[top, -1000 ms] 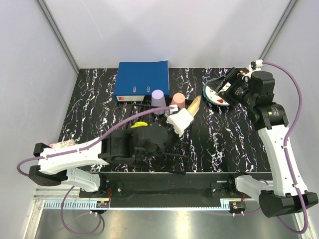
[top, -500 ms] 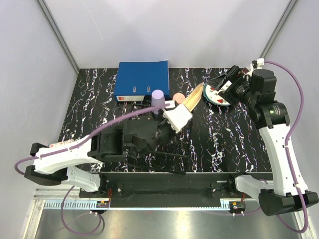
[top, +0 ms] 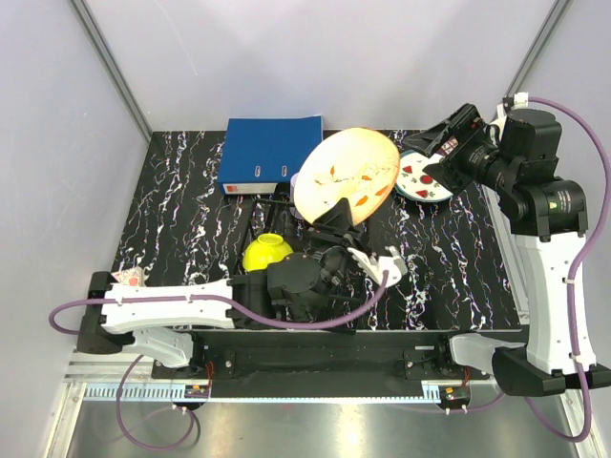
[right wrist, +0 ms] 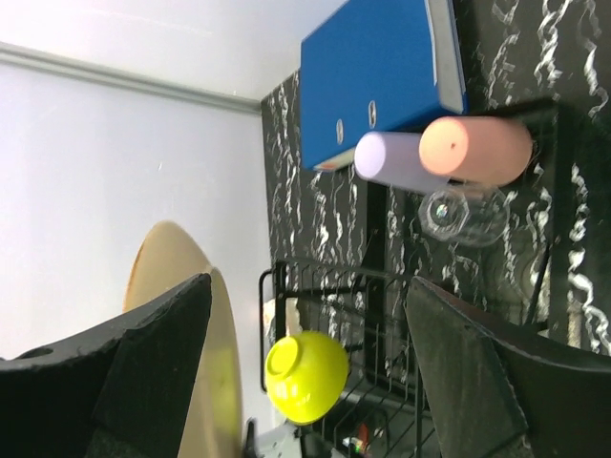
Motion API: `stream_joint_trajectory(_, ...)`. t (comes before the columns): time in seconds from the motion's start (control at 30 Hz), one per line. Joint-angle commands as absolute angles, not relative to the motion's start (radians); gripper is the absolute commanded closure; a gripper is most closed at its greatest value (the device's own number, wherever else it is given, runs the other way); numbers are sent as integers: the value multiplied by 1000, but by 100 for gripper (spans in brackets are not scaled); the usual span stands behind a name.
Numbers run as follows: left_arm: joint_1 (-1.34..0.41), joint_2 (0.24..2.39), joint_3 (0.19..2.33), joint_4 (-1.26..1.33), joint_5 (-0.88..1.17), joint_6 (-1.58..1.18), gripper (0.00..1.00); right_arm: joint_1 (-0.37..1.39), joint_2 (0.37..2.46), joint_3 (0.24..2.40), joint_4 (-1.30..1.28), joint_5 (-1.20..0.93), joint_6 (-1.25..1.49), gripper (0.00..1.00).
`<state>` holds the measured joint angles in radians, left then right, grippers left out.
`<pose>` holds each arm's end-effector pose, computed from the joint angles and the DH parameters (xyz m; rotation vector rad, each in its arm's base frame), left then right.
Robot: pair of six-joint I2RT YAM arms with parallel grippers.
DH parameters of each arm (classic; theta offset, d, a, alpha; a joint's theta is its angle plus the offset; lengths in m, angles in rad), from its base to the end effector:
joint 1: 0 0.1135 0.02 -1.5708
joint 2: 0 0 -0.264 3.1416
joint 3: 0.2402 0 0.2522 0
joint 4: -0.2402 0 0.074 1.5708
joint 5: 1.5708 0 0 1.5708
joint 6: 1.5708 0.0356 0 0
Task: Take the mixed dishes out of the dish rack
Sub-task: Pick up the plate from the dish rack, then place the plate at the center of the board.
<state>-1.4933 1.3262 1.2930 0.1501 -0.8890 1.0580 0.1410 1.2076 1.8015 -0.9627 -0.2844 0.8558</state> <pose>0.0507 -0.2956 0.4327 1.0622 1.0651 0.2948 0.1932 0.0375 0.5081 0.5240 1.9731 0.9213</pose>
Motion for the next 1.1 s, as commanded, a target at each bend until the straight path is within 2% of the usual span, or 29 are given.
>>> stream_joint_trajectory(0.0, -1476, 1318, 1272, 558, -890, 1388, 100, 137, 1215, 1847, -999, -376, 902, 10)
stream_joint_trajectory(0.2, -1457, 1350, 1244, 565, -861, 1428, 100, 137, 1220, 1864, -1014, -426, 890, 10)
stream_joint_trajectory(0.4, -1428, 1367, 1282, 486, -831, 1398, 100, 137, 1178, 1917, -1058, -296, 862, 10)
stream_joint_trajectory(0.6, -1408, 1376, 1284, 399, -798, 1358, 100, 137, 1213, 2000, -1083, -347, 841, 10)
stream_joint_trajectory(0.83, -1407, 1416, 1295, 387, -764, 1344, 100, 138, 1224, 1852, -1002, -498, 841, 13)
stream_joint_trajectory(1.07, -1430, 1482, 1351, 423, -749, 1356, 100, 146, 1244, 1807, -983, -517, 815, 15)
